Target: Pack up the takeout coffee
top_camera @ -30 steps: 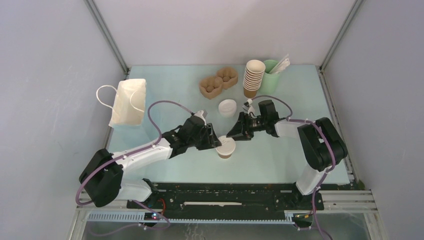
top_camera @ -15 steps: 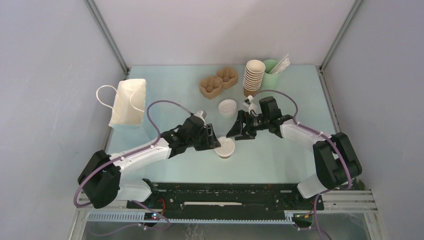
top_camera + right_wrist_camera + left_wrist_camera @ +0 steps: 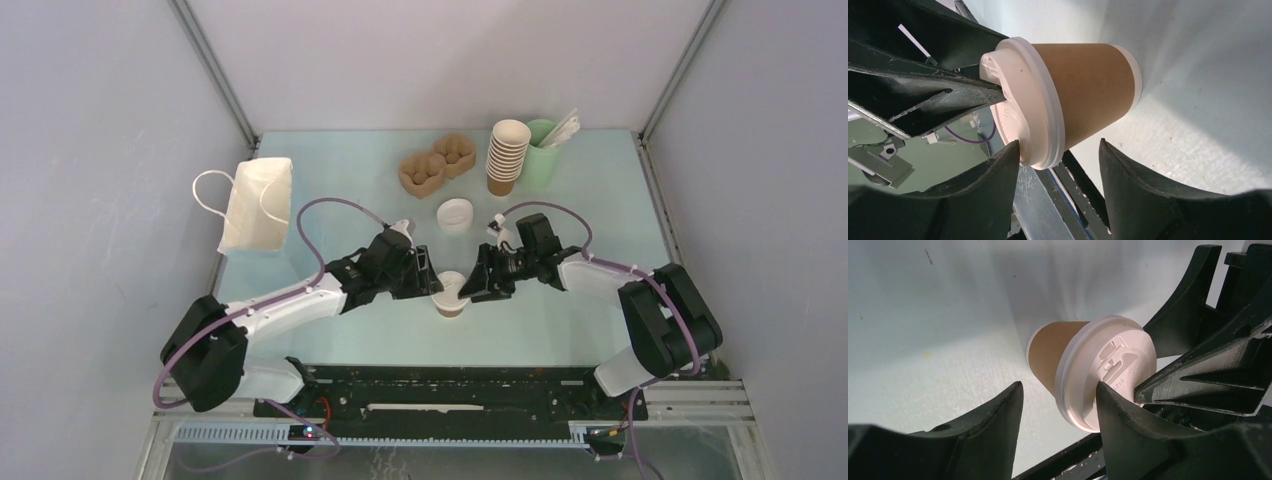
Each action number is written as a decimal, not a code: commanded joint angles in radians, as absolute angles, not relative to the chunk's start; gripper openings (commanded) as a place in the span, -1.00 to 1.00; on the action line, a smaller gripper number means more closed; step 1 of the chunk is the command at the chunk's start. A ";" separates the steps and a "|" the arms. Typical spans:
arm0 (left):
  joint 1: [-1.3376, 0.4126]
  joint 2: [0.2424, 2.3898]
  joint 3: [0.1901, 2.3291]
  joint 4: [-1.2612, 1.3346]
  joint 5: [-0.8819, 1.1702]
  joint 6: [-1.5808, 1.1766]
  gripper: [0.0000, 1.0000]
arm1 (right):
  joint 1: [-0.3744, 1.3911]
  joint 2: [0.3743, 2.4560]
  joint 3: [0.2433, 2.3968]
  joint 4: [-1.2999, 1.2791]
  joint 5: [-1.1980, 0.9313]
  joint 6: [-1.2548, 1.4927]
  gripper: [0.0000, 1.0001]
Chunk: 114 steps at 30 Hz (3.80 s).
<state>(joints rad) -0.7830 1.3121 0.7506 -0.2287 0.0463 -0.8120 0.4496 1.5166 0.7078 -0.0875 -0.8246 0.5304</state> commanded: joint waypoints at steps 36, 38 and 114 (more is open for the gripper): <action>-0.785 1.090 0.992 -0.520 -0.100 -0.640 0.85 | 0.566 1.331 0.975 -0.522 -0.307 0.284 0.99; -0.785 0.983 0.973 -0.521 -0.095 -0.618 0.90 | 0.616 1.341 1.024 -0.574 -0.232 0.269 0.99; -0.785 0.605 1.044 -0.598 -0.115 -0.487 1.00 | 0.743 1.499 1.205 -0.772 0.204 0.321 0.55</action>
